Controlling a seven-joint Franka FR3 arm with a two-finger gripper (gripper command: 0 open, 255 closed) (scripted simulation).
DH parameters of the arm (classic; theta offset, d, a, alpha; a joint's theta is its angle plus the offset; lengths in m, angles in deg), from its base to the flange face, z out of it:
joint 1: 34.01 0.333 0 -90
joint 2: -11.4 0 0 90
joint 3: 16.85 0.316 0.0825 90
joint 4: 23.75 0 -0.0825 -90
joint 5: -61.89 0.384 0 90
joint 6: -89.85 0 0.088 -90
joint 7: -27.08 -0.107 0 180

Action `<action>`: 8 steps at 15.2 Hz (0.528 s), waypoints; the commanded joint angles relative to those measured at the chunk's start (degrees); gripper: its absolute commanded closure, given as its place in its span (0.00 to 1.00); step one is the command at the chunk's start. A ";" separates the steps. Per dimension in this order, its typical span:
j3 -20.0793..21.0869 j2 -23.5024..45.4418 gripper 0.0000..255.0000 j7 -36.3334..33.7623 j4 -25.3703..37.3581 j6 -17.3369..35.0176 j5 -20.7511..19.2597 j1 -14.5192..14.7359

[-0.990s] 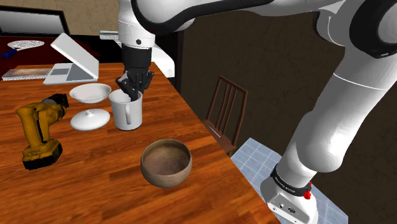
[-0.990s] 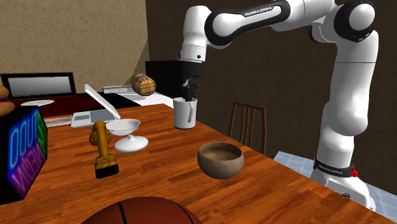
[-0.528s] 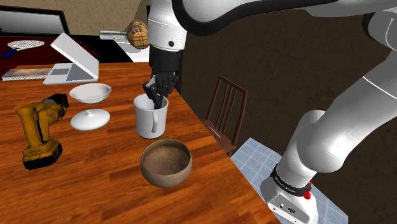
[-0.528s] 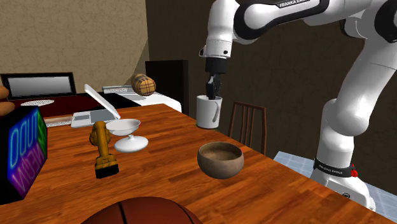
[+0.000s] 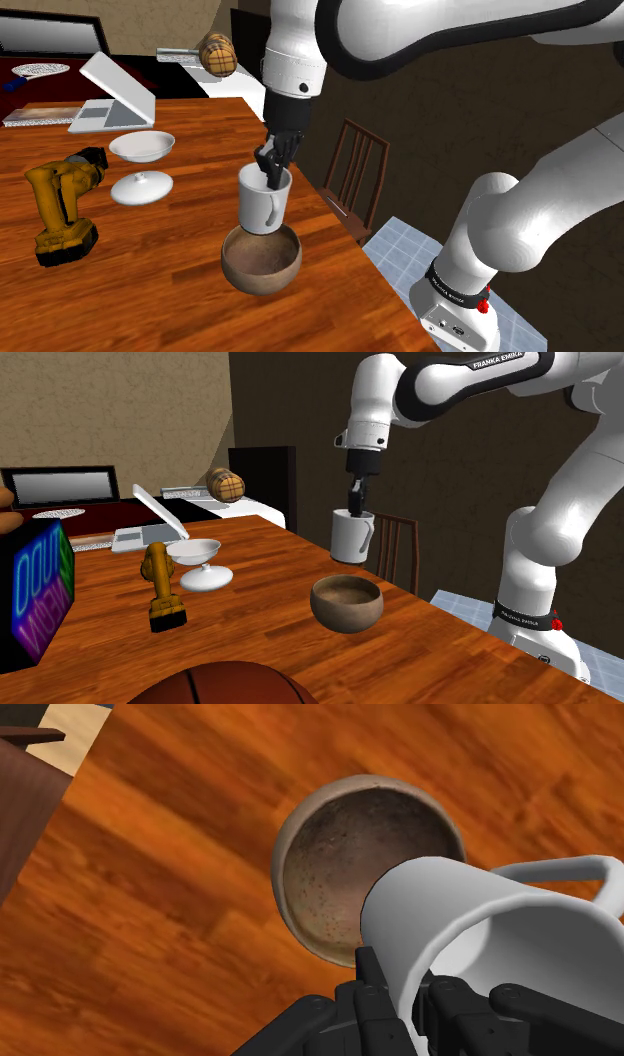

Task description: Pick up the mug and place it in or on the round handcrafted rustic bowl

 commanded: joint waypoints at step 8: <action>1.25 1.28 1.00 0.31 -5.97 7.28 0.74 0.31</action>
